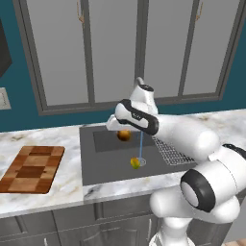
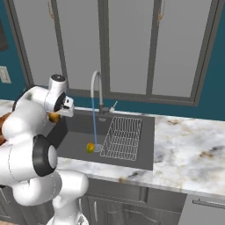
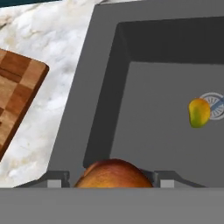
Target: Pick the mango, mango from the sink and place them on the cutting board to airdry. Then turn off the sink faucet.
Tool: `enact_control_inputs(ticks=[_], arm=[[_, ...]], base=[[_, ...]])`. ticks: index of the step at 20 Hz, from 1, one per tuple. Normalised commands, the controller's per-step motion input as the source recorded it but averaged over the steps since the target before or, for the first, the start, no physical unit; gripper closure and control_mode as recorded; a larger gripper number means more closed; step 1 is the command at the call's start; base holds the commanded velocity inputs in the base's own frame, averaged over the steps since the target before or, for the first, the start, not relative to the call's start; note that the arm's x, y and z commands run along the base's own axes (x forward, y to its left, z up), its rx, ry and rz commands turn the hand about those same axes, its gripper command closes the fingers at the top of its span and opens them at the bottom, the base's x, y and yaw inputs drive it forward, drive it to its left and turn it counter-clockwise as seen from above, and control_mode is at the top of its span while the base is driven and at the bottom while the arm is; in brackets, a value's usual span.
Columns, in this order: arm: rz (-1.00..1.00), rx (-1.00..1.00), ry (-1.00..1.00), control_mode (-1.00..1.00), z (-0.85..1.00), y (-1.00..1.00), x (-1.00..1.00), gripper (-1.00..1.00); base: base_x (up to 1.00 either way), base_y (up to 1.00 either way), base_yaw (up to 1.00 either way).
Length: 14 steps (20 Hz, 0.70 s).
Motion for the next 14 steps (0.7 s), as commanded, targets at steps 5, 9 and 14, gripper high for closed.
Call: enact_control_inputs(ticks=[5, 9, 14], arm=[[0.03, -0.09, -0.02, -1.00, 0.00, 0.73, -0.35, 1.00], [0.05, -0.05, -0.11, -1.00, 0.02, 0.68, -0.44, 1.00], [0.08, -0.02, -0.11, -1.00, 0.21, 0.55, -0.41, 1.00]], base=[[0.00, 0.00, 0.00], [0.00, 0.00, 0.00], [0.00, 0.00, 0.00]])
